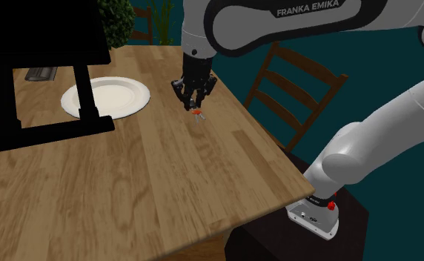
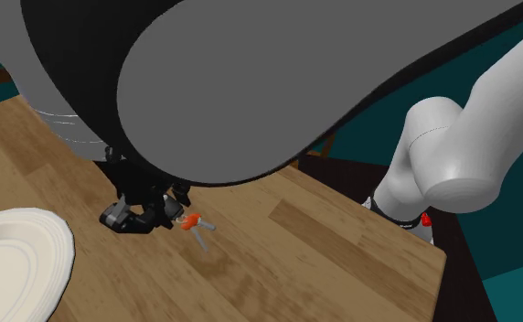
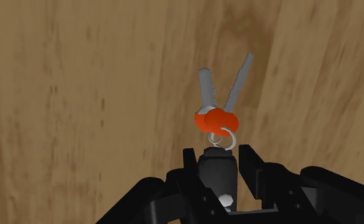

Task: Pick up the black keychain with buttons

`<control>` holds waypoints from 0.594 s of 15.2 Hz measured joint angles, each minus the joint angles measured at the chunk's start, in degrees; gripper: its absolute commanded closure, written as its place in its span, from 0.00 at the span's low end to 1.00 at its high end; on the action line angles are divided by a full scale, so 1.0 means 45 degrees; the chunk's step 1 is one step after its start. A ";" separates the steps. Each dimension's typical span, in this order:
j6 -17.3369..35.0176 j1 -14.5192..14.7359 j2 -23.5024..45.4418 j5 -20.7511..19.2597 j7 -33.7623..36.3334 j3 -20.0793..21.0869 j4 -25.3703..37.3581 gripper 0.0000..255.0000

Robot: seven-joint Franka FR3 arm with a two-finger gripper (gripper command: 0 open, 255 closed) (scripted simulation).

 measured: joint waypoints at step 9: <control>-0.1574 -0.0038 -0.0138 -0.0001 -0.0044 -0.0134 0.1447 1.00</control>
